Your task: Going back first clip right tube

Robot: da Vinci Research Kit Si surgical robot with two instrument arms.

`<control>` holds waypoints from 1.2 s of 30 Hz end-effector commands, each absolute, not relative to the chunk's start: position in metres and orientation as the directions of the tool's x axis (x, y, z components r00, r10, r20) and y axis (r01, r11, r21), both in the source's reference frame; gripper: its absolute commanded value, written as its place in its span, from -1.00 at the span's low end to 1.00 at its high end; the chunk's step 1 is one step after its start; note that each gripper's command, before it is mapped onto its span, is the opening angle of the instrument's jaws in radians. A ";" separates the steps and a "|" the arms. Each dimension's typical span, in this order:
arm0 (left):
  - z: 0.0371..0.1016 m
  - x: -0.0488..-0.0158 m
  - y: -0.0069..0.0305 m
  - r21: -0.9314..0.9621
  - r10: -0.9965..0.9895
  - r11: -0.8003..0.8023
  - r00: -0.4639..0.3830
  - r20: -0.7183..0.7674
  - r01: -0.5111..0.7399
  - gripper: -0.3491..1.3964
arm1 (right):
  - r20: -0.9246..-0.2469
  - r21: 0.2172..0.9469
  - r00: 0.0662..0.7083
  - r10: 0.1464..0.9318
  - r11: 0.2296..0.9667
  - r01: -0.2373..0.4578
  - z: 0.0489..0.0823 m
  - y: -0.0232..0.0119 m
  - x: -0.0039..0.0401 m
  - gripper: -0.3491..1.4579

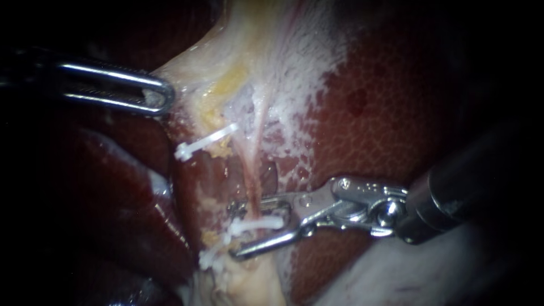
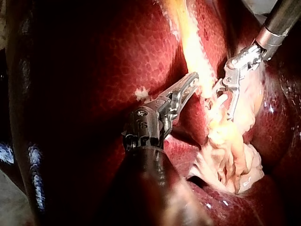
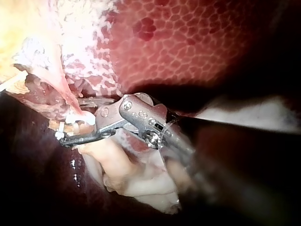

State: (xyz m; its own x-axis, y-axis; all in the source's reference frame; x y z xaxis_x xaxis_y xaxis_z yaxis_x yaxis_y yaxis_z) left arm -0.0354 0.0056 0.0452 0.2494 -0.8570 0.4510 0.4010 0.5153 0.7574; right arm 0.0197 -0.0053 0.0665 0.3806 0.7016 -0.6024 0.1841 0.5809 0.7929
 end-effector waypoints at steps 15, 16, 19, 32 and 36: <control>0.0454 -0.0353 0.0055 0.758 -0.857 0.516 0.250 0.451 0.400 -1.00 | -0.602 0.794 0.377 0.704 0.579 0.187 0.0654 -0.0043 0.0151 0.05; 0.0454 -0.0353 0.0055 0.758 -0.857 0.516 0.250 0.451 0.400 -1.00 | -0.596 0.798 0.377 0.708 0.573 0.185 0.0654 -0.0041 0.0149 0.05; 0.0454 -0.0353 0.0055 0.758 -0.857 0.516 0.250 0.451 0.400 -1.00 | -0.613 0.783 0.359 0.704 0.600 0.162 0.0649 -0.0034 0.0137 0.05; 0.0456 -0.0352 0.0054 0.757 -0.856 0.517 0.251 0.452 0.400 -1.00 | -0.692 0.710 0.322 0.646 0.690 0.141 0.0618 0.0002 0.0095 0.05; 0.0456 -0.0352 0.0054 0.757 -0.856 0.517 0.251 0.452 0.400 -1.00 | -0.717 0.683 0.316 0.621 0.717 0.142 0.0609 0.0011 0.0084 0.05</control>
State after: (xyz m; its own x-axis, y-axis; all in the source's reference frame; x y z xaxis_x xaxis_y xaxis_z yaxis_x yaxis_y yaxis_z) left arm -0.0352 0.0054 0.0456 0.2506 -0.8561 0.4521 0.3997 0.5168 0.7571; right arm 0.0080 0.0014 0.0607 0.3147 0.6168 -0.7215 0.1419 0.7210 0.6782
